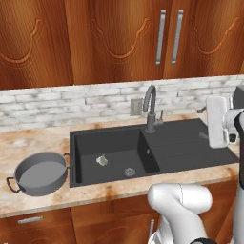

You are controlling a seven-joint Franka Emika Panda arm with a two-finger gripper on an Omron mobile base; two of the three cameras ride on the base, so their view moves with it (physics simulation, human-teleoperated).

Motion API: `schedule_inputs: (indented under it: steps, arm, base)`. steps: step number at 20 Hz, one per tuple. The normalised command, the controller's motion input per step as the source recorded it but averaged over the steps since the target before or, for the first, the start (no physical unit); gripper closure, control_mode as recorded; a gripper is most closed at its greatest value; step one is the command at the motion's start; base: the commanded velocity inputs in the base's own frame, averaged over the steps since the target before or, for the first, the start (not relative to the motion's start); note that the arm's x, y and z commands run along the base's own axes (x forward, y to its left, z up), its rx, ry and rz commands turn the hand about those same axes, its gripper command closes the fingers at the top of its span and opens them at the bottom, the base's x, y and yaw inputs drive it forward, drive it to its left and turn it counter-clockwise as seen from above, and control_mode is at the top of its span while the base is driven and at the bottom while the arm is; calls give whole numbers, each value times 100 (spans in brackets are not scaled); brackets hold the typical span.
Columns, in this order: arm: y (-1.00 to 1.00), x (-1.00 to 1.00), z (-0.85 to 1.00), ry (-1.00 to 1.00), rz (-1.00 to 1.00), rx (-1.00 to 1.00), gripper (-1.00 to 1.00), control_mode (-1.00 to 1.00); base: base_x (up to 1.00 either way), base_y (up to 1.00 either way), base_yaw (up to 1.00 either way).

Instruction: Dump the garlic from the pot into the sink. Then turn on the water and wash the garlic. Then turn off the water and put the garlic back in the pot.

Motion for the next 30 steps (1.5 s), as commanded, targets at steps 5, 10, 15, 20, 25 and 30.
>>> schedule_inputs:
  steps: [5, 10, 15, 20, 25, 30]
  arm:
    - [0, 45, 0, 24, -1, 4, -100, -100]
    - [-3, 59, 0, 23, 0, 11, -100, -100]
    - [-6, 64, -5, 25, 0, 10, -100, -100]
    - [-3, 43, -21, 28, 0, 8, -100, -100]
    - [-1, 20, -27, 20, 0, 3, -100, -100]
    - [-2, 10, -30, 12, 0, 1, -100, -100]
  base:
    - [0, 0, 0]
    - [0, 0, 0]
    - [0, 0, 0]
    - [0, 0, 0]
    - [0, 0, 0]
    - [0, 0, 0]
